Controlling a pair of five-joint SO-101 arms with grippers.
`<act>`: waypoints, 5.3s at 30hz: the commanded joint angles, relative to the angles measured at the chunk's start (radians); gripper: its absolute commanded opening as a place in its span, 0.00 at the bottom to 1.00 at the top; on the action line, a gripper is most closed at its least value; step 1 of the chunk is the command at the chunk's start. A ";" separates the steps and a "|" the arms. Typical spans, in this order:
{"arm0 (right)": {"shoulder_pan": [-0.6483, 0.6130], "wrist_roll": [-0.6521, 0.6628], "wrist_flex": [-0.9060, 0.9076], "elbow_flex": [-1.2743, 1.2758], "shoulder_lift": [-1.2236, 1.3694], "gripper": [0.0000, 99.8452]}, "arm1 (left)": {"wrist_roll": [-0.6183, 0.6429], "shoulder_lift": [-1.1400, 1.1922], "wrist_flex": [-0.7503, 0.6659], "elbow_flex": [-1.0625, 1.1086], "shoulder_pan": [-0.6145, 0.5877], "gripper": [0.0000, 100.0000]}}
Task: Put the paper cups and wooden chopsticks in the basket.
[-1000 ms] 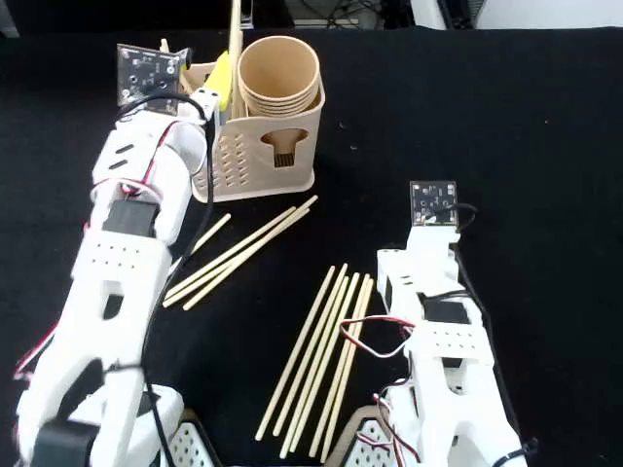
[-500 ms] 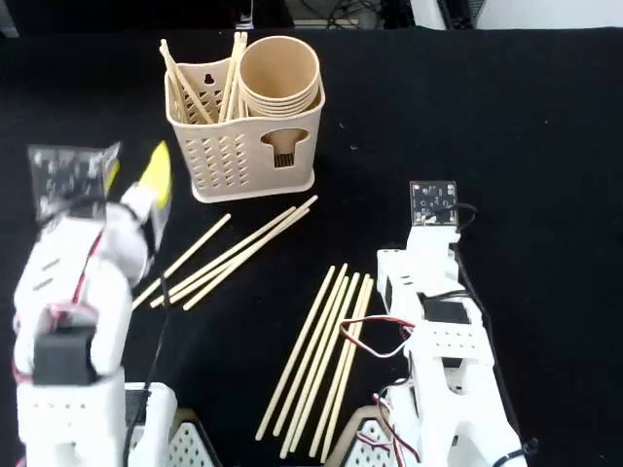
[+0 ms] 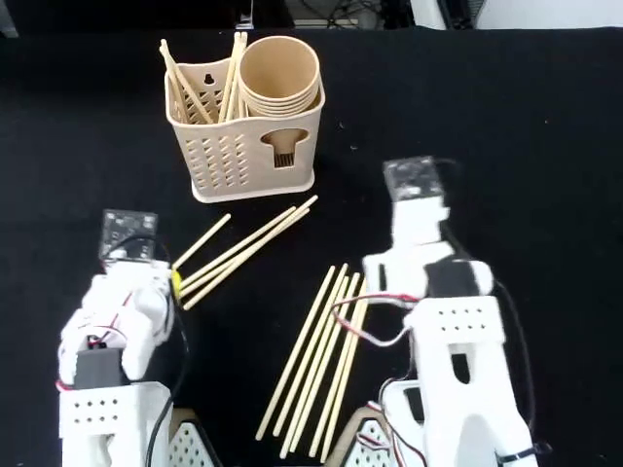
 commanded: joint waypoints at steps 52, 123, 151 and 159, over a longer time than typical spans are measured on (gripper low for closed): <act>-0.279 -0.063 0.058 -0.162 0.489 0.25 | -0.014 -0.316 -0.020 0.209 0.122 0.18; -0.420 -0.245 -0.138 -0.315 0.881 0.11 | -0.015 -0.316 -0.020 0.209 0.120 0.18; -0.422 -0.196 -0.109 -0.328 0.889 0.17 | -0.015 -0.316 -0.020 0.209 0.120 0.18; -0.422 -0.167 -0.110 -0.320 0.889 0.10 | -0.015 -0.316 -0.020 0.209 0.120 0.18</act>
